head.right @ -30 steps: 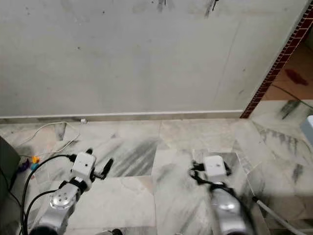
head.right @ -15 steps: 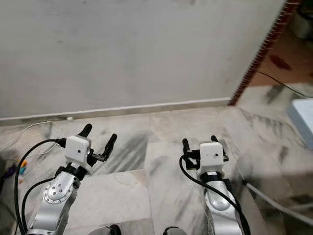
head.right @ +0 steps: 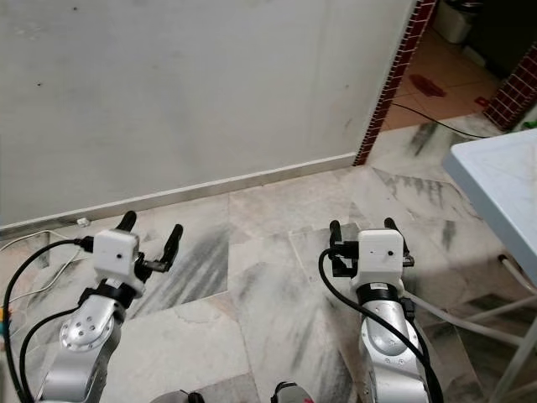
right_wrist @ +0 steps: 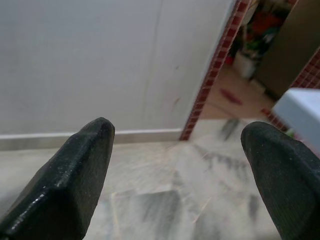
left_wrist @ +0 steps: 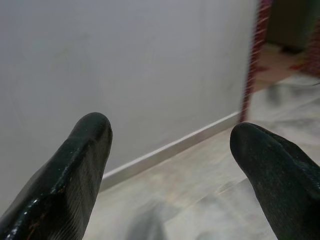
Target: Hang keys on a hook
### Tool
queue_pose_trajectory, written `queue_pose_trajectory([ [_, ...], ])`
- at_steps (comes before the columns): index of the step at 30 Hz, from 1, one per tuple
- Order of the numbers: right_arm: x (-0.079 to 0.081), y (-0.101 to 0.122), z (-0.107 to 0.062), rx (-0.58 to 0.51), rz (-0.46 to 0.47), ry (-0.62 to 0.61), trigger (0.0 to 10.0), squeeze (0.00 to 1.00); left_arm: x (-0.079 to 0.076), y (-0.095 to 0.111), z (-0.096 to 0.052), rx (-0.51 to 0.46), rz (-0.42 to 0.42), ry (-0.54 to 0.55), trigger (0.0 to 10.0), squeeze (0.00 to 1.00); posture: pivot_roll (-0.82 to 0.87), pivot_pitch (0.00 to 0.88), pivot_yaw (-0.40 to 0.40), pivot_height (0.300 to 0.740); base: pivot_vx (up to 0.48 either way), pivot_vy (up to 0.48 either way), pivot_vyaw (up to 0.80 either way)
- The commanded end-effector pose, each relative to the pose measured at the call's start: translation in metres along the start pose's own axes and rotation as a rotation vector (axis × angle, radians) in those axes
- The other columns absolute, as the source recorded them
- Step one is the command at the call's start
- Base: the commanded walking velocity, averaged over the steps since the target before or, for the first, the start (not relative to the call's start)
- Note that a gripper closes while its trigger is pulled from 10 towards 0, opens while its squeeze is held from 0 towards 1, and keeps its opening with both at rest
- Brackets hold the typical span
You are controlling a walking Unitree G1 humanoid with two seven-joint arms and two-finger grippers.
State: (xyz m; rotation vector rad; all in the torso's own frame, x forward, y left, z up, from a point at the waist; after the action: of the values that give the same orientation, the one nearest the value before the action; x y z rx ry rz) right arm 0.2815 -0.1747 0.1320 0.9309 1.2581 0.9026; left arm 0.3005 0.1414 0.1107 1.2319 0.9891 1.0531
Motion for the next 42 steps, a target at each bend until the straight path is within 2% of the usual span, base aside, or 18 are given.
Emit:
queue_pose_trajectory([
  [1, -0.008, 0.013, 0.002, -0.038, -0.044, -0.034, 10.0, 0.00, -0.007, 0.015, 0.007, -0.029, -0.036, -0.037, 10.0, 0.00, -0.14, 0.166, 0.047, 0.740, 0.000, 0.000, -0.80],
  [4, -0.013, 0.018, 0.004, -0.044, -0.041, -0.062, 10.0, 0.00, -0.011, 0.025, 0.016, -0.051, -0.048, -0.064, 10.0, 0.00, -0.15, 0.162, 0.052, 0.740, 0.000, 0.000, -0.80],
  [8, -0.015, 0.017, 0.006, -0.040, -0.041, -0.073, 10.0, 0.00, -0.010, 0.027, 0.021, -0.055, -0.032, -0.079, 10.0, 0.00, -0.15, 0.160, 0.058, 0.740, 0.000, 0.000, -0.80],
  [11, -0.020, 0.018, 0.014, -0.042, -0.037, -0.098, 10.0, 0.00, 0.007, 0.033, 0.036, -0.060, -0.030, -0.027, 10.0, 0.00, -0.15, 0.160, 0.064, 0.740, 0.000, 0.000, -0.80],
  [15, -0.023, 0.019, 0.020, -0.047, -0.029, -0.110, 10.0, 0.00, 0.011, 0.033, 0.041, -0.052, -0.031, -0.014, 10.0, 0.00, -0.15, 0.155, 0.065, 0.740, 0.000, 0.000, -0.80],
  [18, -0.024, 0.019, 0.023, -0.044, -0.029, -0.114, 10.0, 0.00, 0.010, 0.031, 0.042, -0.039, -0.026, -0.010, 10.0, 0.00, -0.14, 0.152, 0.063, 0.740, 0.000, 0.000, -0.80],
  [27, -0.025, 0.020, 0.028, -0.042, -0.025, -0.101, 10.0, 0.00, -0.006, 0.016, 0.038, 0.010, -0.061, -0.034, 10.0, 0.00, -0.15, 0.150, 0.050, 0.740, 0.000, 0.000, -0.79],
  [30, -0.025, 0.020, 0.028, -0.042, -0.025, -0.101, 10.0, 0.00, -0.006, 0.016, 0.038, 0.010, -0.061, -0.034, 10.0, 0.00, -0.15, 0.150, 0.050, 0.740, 0.000, 0.000, -0.78],
  [33, -0.028, 0.025, 0.029, -0.069, -0.045, -0.110, 10.0, 0.00, -0.013, 0.012, 0.036, 0.026, -0.037, -0.071, 10.0, 0.00, -0.14, 0.152, 0.047, 0.740, 0.000, 0.000, -0.52],
  [35, -0.028, 0.024, 0.029, -0.065, -0.024, -0.108, 10.0, 0.00, -0.013, 0.012, 0.036, 0.024, -0.036, -0.070, 10.0, 0.00, -0.14, 0.153, 0.047, 0.740, 0.000, 0.000, 0.00],
  [36, -0.026, 0.020, 0.031, -0.040, 0.025, -0.107, 10.0, 0.00, -0.011, 0.011, 0.035, 0.023, -0.035, -0.060, 10.0, 0.00, -0.14, 0.152, 0.047, 0.740, 0.000, 0.000, -0.72],
  [42, -0.025, 0.020, 0.033, -0.035, 0.019, -0.104, 10.0, 0.00, -0.008, 0.014, 0.037, 0.019, -0.044, -0.044, 10.0, 0.00, -0.14, 0.154, 0.049, 0.740, 0.000, 0.000, -0.80],
])
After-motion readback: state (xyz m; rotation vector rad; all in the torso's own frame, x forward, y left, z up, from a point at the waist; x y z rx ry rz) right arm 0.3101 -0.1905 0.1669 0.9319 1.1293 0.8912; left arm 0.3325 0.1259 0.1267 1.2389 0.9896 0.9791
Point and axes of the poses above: a point about 5 cm out from each wrist's last joint towards the gripper, its own z axis pointing out of the wrist towards the gripper, its own y axis along the axis of the wrist's last joint, x = y × z, the point moved 3 cm from there along z, pointing out of the wrist towards the gripper, and after that the axes turned 8 degrees about -z, right-handed, at the moved point
